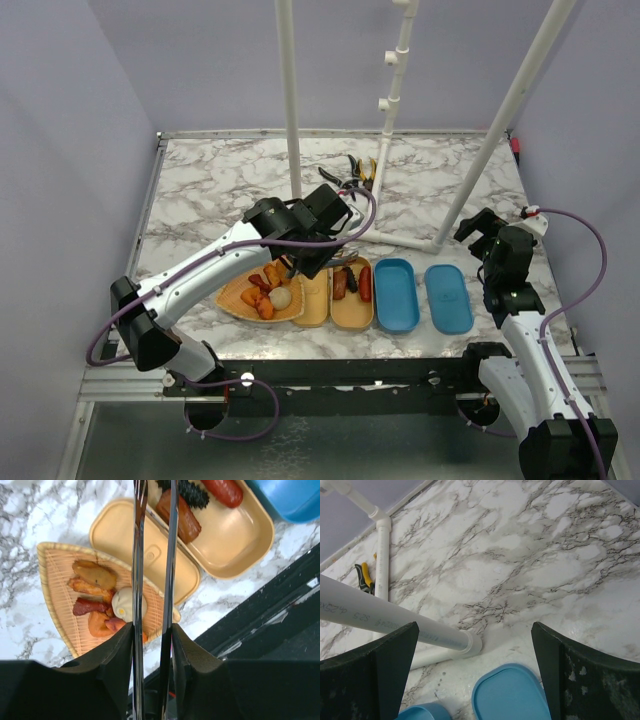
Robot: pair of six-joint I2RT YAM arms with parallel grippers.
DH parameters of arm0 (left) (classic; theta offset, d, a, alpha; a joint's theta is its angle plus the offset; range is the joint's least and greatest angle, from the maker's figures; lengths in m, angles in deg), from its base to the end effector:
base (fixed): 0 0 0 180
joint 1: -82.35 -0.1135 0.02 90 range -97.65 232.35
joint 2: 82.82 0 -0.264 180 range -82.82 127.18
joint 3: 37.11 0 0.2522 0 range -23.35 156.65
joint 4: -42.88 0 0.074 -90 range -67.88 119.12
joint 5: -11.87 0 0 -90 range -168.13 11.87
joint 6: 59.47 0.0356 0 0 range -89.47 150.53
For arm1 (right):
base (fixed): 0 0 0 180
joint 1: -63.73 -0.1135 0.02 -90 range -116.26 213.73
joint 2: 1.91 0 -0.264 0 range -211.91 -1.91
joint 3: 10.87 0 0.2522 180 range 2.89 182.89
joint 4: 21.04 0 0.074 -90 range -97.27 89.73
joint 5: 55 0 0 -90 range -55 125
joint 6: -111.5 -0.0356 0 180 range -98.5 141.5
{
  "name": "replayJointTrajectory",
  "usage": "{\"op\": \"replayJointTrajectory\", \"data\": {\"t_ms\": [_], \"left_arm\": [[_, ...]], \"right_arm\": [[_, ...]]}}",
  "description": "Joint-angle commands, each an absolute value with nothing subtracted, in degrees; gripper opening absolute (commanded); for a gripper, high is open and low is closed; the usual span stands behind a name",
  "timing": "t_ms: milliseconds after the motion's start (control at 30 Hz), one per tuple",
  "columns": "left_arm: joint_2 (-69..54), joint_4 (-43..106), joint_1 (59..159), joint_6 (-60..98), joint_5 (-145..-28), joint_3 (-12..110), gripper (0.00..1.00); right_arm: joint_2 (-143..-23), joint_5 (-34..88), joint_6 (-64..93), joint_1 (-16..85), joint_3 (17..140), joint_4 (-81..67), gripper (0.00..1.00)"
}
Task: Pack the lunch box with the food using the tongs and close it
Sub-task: Place the fake food in the packing box, then pick up the fake food from the plate.
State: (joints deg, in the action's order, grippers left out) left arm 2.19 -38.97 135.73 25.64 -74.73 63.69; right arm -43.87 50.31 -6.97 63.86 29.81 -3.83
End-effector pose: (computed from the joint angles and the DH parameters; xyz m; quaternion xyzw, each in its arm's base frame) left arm 0.1712 -0.2268 0.3450 0.3959 0.8941 -0.0756 0.1952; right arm 0.1785 -0.0098 0.2500 0.2741 0.7601 0.0370 0.5880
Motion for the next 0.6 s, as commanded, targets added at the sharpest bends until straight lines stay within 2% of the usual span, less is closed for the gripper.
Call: {"op": "replayJointTrajectory", "data": {"t_ms": [0, 367, 567], "left_arm": [[0.43, -33.08, 134.93, 25.29, -72.11, 65.80, 0.35], [-4.05, -22.94, 124.99, 20.78, -77.28, 60.06, 0.35], [-6.73, -22.43, 120.09, 17.73, -78.06, 59.68, 0.34]], "right_arm": [[-43.45, 50.53, -6.08, 64.00, 31.80, -3.90, 1.00], [-40.12, 51.51, -5.02, 64.00, 34.10, 0.12, 1.00], [-40.06, 51.86, -4.99, 64.00, 34.43, 1.19, 1.00]]}}
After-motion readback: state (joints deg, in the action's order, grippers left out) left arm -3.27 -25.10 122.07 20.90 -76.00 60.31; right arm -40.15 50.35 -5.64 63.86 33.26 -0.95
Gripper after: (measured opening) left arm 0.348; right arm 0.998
